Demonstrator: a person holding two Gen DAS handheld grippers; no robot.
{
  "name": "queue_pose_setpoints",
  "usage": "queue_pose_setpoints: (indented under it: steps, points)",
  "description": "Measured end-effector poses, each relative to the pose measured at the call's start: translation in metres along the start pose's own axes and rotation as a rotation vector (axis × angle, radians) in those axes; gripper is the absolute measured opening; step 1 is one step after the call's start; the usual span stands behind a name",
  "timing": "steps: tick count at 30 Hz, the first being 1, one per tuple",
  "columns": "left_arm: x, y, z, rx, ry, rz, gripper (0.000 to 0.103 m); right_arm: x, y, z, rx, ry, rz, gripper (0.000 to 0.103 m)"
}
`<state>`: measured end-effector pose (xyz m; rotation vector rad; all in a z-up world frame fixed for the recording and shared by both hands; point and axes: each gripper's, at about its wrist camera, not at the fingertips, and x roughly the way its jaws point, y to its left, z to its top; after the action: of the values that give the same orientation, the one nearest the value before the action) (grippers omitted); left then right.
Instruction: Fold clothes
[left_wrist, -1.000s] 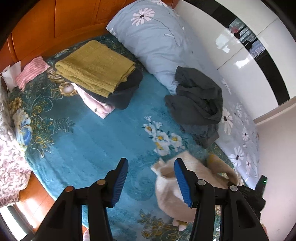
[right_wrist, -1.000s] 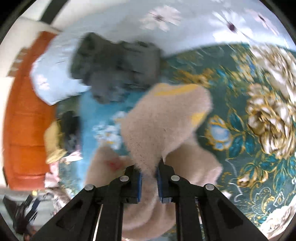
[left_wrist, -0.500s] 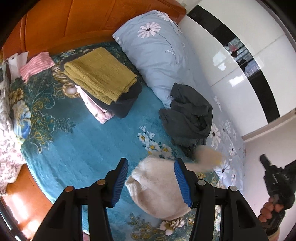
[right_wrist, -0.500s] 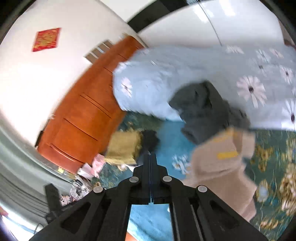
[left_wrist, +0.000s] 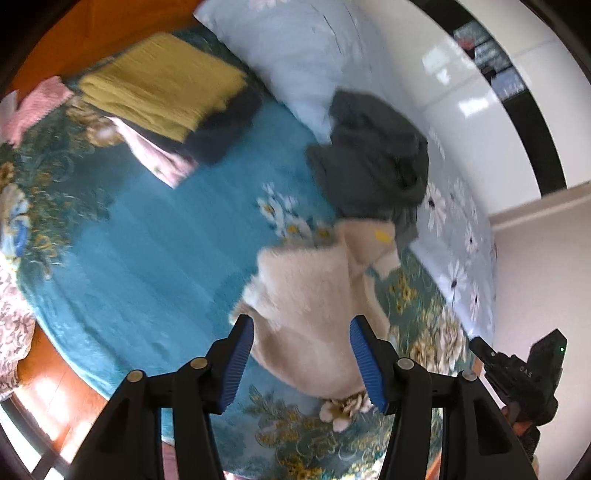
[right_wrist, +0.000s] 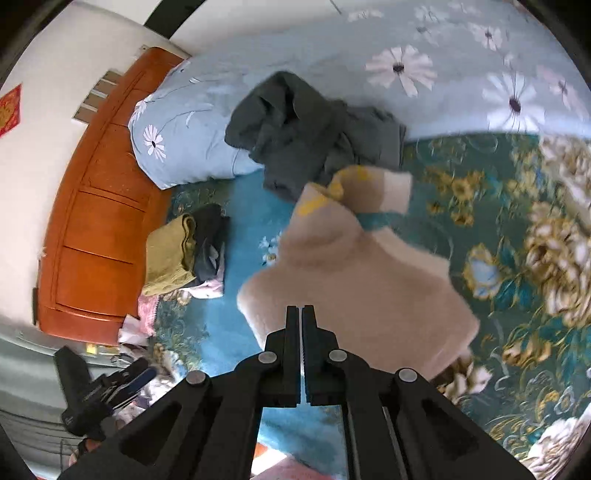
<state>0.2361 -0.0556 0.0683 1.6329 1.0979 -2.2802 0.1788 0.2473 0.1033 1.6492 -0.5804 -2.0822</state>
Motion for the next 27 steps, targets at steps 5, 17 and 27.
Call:
queue_pose_setpoints:
  steps: [5, 17, 27]
  points:
    - [0.04, -0.013, 0.009, 0.084, 0.073, 0.042, 0.058, 0.034, -0.01, 0.009, 0.078, 0.026, 0.017, 0.05]
    - [0.171, -0.013, 0.069, 0.244, 0.208, 0.035, 0.065, 0.109, -0.005, 0.042, 0.07, 0.178, -0.195, 0.044]
    - [0.218, -0.018, 0.035, 0.147, 0.371, -0.223, 0.067, 0.153, 0.01, 0.078, 0.001, 0.231, -0.27, 0.059]
